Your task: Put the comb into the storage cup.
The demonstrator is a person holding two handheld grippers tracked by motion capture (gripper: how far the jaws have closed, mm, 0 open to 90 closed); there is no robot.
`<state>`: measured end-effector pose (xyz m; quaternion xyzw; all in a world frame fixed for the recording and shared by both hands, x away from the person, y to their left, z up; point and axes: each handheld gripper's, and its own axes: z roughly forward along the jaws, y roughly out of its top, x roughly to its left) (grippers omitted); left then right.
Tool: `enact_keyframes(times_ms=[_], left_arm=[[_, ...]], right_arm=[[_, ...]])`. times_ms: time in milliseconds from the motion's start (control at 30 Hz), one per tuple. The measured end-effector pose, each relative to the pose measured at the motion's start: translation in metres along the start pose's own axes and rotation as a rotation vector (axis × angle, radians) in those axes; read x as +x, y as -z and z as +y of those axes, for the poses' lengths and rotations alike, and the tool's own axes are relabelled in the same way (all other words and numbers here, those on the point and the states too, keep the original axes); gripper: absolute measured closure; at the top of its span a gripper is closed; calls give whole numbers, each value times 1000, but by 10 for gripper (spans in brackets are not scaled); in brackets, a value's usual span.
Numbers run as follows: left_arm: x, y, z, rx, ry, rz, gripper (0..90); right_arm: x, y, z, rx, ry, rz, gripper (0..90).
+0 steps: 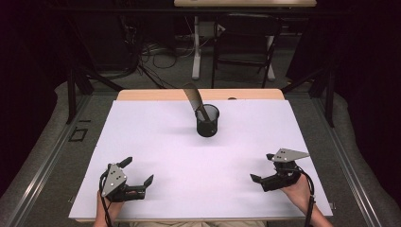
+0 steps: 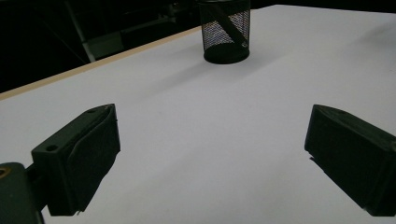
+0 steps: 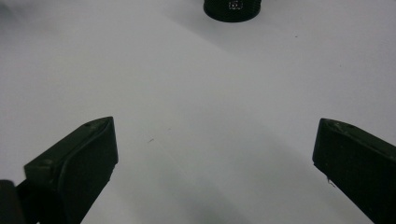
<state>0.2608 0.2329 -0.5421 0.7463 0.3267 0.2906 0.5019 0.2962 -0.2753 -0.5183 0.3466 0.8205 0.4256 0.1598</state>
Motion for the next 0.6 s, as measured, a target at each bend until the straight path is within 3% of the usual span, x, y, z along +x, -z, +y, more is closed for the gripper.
enact_keyframes(times_ms=[600], left_arm=[[0, -1, 0, 3, -2, -2, 34]], right_arm=[[12, 14, -17, -83, 20, -40, 0]])
